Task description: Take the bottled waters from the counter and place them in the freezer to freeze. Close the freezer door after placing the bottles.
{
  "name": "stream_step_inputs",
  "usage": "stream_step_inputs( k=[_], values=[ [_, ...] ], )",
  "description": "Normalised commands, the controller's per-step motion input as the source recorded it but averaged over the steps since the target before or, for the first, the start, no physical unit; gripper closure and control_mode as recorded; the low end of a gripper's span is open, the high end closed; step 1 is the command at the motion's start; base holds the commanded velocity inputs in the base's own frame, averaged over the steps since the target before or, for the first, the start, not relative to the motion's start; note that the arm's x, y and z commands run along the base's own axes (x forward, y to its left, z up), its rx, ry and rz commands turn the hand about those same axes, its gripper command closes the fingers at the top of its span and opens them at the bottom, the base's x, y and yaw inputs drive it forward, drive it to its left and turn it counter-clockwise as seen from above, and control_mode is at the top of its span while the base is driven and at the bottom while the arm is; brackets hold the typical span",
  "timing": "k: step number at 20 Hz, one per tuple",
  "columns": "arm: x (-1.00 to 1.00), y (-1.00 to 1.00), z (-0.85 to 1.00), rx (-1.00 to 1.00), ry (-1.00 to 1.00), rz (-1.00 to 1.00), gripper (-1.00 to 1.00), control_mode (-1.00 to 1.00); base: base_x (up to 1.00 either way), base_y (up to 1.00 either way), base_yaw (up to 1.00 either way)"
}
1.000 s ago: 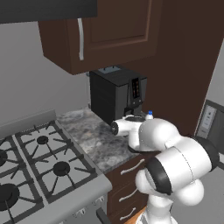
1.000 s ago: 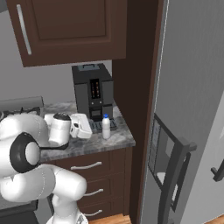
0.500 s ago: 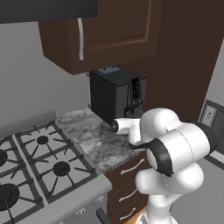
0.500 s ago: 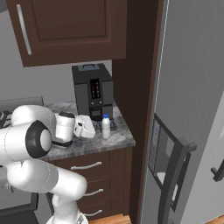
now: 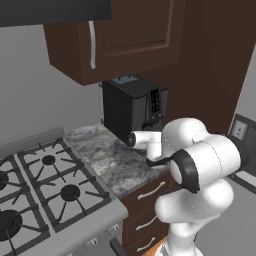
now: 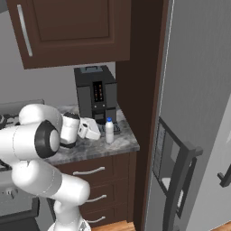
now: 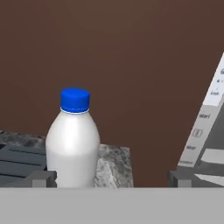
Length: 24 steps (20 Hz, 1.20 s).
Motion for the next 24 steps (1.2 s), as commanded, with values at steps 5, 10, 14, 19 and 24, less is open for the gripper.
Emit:
stream_step_inputs(
  k=[5, 10, 14, 19, 24],
  values=[
    [0.08, -0.01, -0.1, 0.0, 0.0, 0.0, -1.0, -1.0, 0.0, 0.0, 0.0],
    [0.07, -0.07, -0.15, 0.0, 0.0, 0.0, -1.0, -1.0, 0.0, 0.0, 0.0],
    [0.17, -0.09, -0.16, 0.0, 0.0, 0.0, -1.0, -1.0, 0.0, 0.0, 0.0],
    [0.26, -0.15, -0.08, 0.0, 0.0, 0.0, -1.0, -1.0, 0.0, 0.0, 0.0],
    [0.27, -0.07, -0.05, 0.0, 0.0, 0.0, -1.0, -1.0, 0.0, 0.0, 0.0]
  ],
)
